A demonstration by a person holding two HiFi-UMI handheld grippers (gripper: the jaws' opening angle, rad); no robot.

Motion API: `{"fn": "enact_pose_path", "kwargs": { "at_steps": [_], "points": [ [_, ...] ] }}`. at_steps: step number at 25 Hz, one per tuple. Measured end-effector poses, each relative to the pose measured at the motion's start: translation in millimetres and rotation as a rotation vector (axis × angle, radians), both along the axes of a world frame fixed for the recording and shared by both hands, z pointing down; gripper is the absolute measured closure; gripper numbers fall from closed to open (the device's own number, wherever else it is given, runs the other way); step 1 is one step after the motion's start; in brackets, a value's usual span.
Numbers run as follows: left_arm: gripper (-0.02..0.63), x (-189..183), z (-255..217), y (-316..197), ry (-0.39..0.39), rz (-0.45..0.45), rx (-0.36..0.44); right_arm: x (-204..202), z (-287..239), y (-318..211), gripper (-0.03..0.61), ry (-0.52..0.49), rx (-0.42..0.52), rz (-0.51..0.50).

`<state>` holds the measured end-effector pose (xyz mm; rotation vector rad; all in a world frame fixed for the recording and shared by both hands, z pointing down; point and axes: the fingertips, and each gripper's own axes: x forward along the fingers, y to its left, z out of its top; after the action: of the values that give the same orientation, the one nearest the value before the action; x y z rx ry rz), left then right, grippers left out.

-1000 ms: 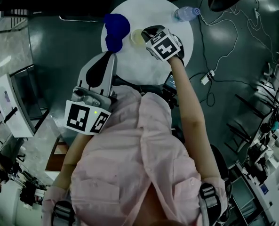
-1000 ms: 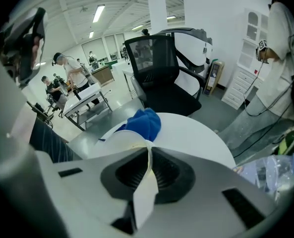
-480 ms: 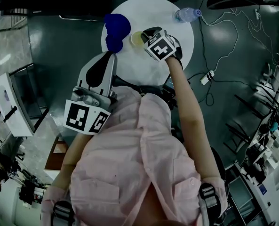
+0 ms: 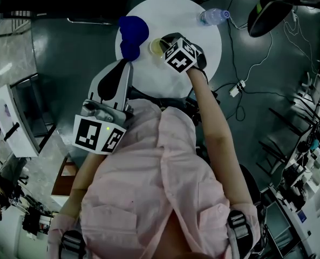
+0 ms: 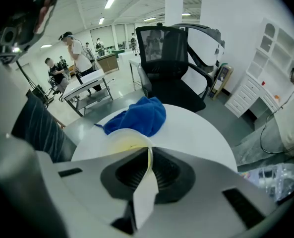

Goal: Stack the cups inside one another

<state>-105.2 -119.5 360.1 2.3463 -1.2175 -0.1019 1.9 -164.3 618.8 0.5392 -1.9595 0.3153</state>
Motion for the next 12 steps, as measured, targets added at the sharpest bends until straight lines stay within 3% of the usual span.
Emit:
{"fn": "enact_pose_path", "kwargs": {
  "at_steps": [12],
  "points": [
    [0.595, -0.8, -2.7, 3.6, 0.002, -0.002, 0.012, -5.9, -0.4, 7.3, 0.537, 0.017, 0.062, -0.072]
  ]
}}
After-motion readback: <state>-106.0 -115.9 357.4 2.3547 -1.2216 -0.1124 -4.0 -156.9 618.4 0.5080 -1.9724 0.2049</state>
